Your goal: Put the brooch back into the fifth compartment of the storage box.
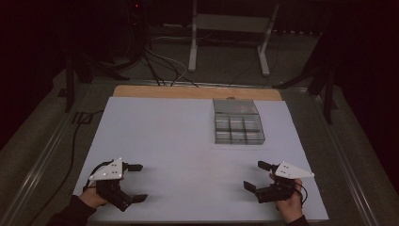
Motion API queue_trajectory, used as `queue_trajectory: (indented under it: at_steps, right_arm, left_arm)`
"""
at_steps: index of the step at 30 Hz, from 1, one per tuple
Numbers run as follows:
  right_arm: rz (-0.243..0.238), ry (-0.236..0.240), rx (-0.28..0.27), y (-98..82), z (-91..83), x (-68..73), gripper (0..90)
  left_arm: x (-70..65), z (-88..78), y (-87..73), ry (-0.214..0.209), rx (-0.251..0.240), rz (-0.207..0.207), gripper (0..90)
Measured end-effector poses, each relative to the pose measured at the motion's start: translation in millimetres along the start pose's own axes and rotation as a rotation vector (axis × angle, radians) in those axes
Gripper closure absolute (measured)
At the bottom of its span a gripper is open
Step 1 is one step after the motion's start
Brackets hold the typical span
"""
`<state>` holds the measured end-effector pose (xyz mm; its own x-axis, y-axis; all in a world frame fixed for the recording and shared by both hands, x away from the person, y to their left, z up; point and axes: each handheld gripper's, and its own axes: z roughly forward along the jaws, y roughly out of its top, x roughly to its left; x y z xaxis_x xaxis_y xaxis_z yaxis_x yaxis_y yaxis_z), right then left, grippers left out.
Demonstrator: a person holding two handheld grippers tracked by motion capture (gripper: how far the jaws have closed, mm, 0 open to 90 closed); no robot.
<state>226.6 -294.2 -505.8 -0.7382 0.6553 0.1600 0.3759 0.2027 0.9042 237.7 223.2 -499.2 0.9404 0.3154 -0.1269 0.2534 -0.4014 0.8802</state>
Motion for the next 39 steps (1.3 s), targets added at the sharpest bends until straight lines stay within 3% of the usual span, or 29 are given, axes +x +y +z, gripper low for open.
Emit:
queue_trajectory:
  at_steps: [12, 18, 26, 32, 39]
  right_arm:
    - [0.005, 0.002, 0.0, -0.3, -0.5, 0.2, 0.0]
    - [0.007, 0.002, -0.001, -0.5, -0.6, 0.2, 0.0]
    - [0.008, 0.005, 0.002, -0.9, -0.9, 0.7, 0.0]
    - [0.018, 0.003, 0.0, -0.9, -2.1, 0.9, 0.0]
    - [0.018, 0.002, -0.007, -0.8, -2.5, 0.2, 0.0]
  left_arm:
    - [11.6, -16.5, 9.4, 0.046, -0.028, 0.011, 1.1]
    - [22.0, -31.2, 10.5, 0.106, -0.066, -0.002, 1.1]
    - [33.5, -48.1, 6.5, 0.164, -0.077, -0.017, 1.1]
    - [48.0, -59.7, -2.0, 0.2, -0.075, -0.055, 1.2]
    - [67.5, -60.7, -19.6, 0.229, -0.041, -0.13, 1.8]
